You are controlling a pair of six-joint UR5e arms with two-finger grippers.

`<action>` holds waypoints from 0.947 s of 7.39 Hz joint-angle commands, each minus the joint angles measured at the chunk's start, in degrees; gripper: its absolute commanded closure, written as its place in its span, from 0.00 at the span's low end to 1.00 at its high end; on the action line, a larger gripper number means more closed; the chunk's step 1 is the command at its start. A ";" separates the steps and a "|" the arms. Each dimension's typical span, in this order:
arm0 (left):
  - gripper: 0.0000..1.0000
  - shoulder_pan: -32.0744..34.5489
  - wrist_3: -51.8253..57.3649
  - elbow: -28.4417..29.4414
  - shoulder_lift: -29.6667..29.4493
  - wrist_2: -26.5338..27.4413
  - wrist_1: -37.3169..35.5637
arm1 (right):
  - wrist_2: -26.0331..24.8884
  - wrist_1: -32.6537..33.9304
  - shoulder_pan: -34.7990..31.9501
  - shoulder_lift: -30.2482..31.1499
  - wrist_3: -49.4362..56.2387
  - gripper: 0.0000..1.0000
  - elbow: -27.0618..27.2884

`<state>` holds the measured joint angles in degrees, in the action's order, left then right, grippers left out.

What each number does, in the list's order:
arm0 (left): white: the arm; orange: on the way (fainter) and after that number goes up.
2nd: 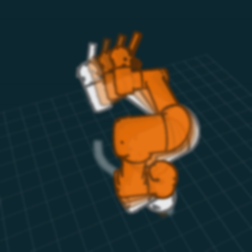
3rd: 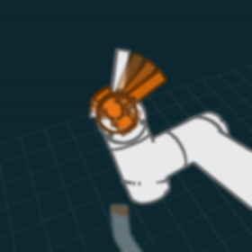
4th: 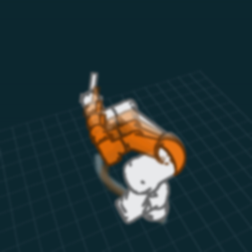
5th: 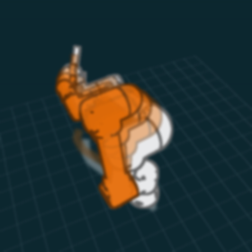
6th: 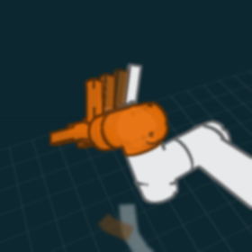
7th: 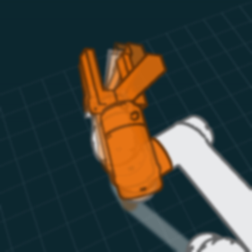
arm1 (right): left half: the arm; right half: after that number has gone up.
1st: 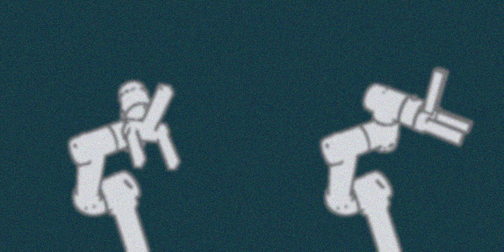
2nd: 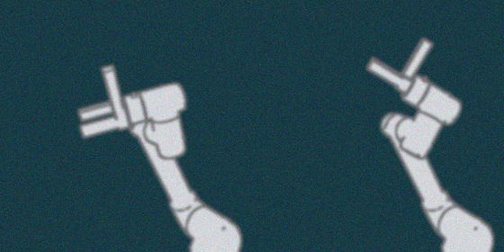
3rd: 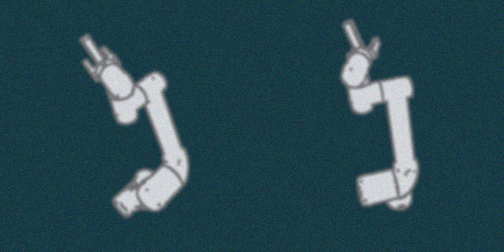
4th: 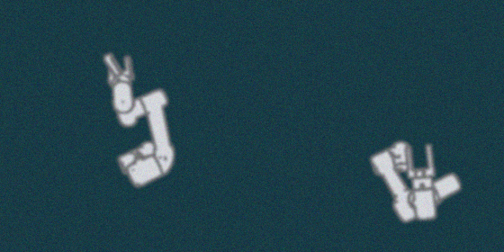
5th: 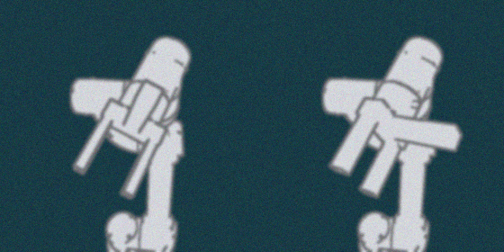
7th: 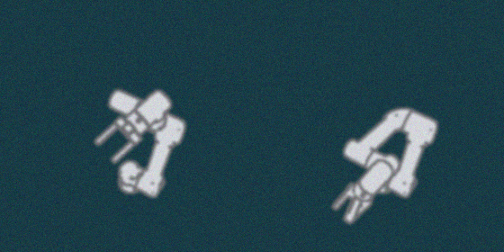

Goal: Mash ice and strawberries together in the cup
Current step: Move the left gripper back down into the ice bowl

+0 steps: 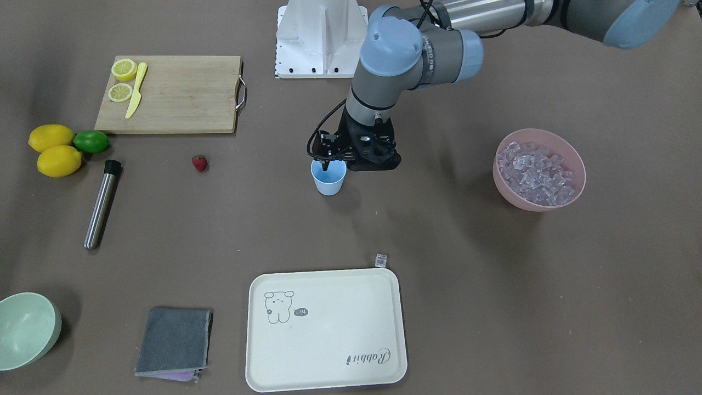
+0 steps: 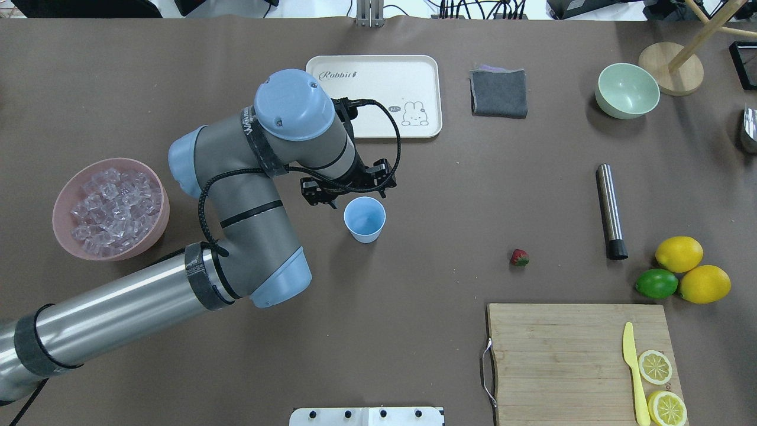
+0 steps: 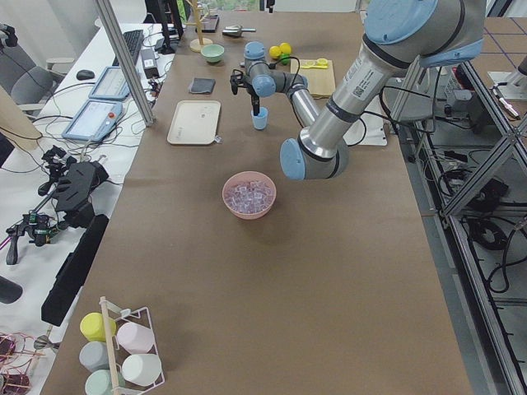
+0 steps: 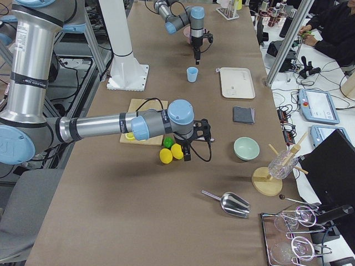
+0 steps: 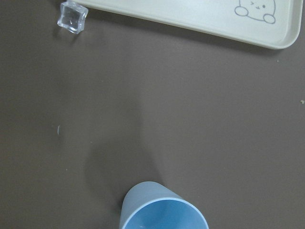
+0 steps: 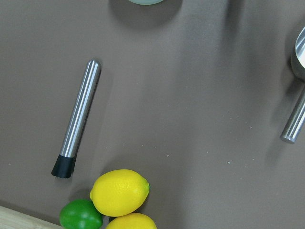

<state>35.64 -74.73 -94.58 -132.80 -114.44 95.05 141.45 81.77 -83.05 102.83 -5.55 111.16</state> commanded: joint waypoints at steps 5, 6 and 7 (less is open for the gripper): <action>0.09 11.99 14.79 -20.97 29.39 -4.47 -7.43 | -0.03 -0.03 0.08 0.27 0.01 0.00 0.37; 0.09 12.78 14.44 -22.30 33.44 -4.30 -6.81 | -0.03 -0.03 0.08 0.18 -0.07 0.00 0.38; 0.09 13.22 13.75 -22.48 37.14 -4.12 -5.07 | -0.03 -0.03 0.08 0.18 -0.07 0.00 0.38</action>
<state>48.01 -60.38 -116.03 -100.82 -118.75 88.29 141.42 81.74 -82.97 103.02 -5.59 111.49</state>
